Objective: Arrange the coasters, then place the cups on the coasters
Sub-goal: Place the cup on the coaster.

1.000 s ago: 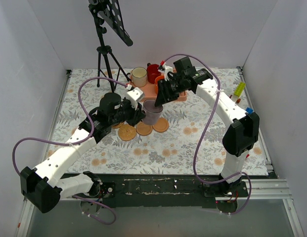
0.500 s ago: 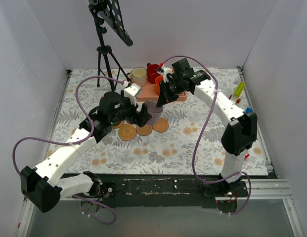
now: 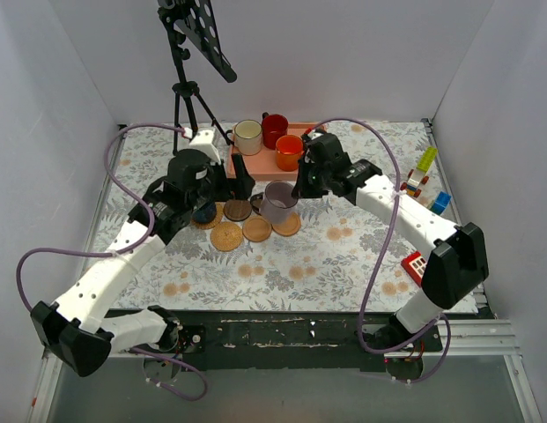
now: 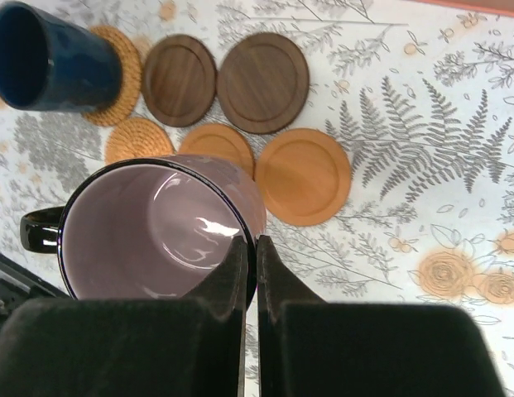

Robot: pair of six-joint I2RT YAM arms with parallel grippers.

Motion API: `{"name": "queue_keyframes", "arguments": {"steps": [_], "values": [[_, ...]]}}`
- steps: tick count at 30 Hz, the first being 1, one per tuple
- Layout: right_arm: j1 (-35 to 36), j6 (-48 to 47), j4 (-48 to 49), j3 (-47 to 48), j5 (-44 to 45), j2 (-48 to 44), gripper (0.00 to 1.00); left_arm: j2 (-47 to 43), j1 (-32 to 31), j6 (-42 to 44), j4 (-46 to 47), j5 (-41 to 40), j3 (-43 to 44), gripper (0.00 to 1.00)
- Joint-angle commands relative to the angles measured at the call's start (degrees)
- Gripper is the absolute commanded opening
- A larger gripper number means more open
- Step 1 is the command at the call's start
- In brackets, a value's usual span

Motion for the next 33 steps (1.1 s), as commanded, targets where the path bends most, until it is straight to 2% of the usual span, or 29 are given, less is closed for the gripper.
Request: {"name": "queue_keyframes", "arguments": {"steps": [1, 5, 8, 14, 19, 24, 33], "values": [[5.2, 8.8, 12.1, -1.3, 11.0, -5.2, 0.01, 0.4, 3.3, -13.4, -12.1, -14.9, 6.9, 0.98], [10.8, 10.4, 12.7, -0.4, 16.9, -3.7, 0.01, -0.2, 9.7, -18.1, -15.0, -14.5, 7.6, 0.98], [13.9, 12.0, 13.4, 0.7, 17.7, -1.1, 0.01, -0.2, 11.2, -18.0, -15.2, -16.6, 6.5, 0.98], [19.3, 13.6, 11.4, 7.2, 18.9, 6.6, 0.01, -0.1, 11.3, -13.6, -14.0, -17.8, 6.2, 0.98], [21.2, 15.2, 12.8, 10.8, 20.0, 11.7, 0.01, -0.7, 11.4, -11.5, -12.8, -17.4, 5.1, 0.98], [23.0, 13.9, 9.9, 17.4, 23.3, 17.6, 0.01, -1.6, 11.4, -12.1, -11.4, -15.8, 3.1, 0.98], [24.0, 10.8, 9.5, 19.7, 24.3, 21.1, 0.01, -3.1, 11.4, -11.4, -11.0, -16.0, 1.8, 0.98]]}}
